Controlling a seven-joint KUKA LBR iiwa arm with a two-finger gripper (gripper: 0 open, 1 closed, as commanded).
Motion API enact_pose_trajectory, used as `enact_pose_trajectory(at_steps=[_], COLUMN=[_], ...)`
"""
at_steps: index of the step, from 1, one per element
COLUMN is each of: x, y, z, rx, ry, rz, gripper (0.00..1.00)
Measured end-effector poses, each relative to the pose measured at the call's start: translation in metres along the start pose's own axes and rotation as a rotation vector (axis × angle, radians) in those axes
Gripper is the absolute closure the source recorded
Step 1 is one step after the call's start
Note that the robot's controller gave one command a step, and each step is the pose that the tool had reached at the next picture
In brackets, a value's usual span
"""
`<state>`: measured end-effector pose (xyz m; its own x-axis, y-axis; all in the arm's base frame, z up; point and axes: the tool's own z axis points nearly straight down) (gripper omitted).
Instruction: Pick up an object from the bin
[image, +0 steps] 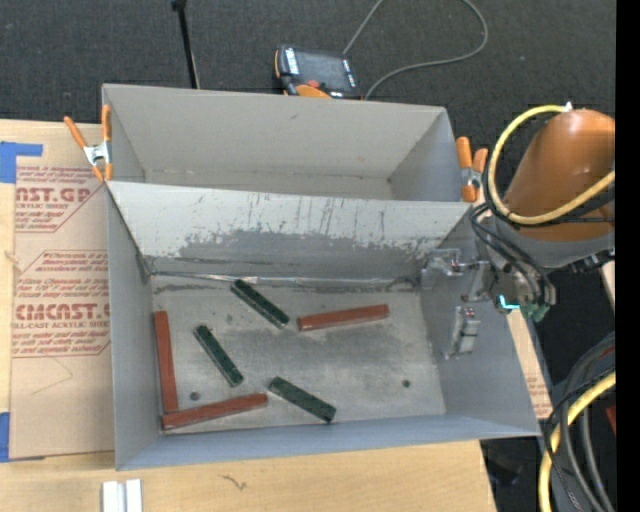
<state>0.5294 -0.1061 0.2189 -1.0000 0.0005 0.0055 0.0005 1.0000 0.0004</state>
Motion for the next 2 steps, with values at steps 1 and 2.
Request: enact_pose_trajectory(at_steps=[1,2], x=[-0.0391,-0.0489], y=[0.0699,0.0733], z=[0.1528,0.1487], rx=[-0.002,0.001], ry=[-0.002,-0.008], rz=[-0.150,-0.227], gripper=[0.00,0.00])
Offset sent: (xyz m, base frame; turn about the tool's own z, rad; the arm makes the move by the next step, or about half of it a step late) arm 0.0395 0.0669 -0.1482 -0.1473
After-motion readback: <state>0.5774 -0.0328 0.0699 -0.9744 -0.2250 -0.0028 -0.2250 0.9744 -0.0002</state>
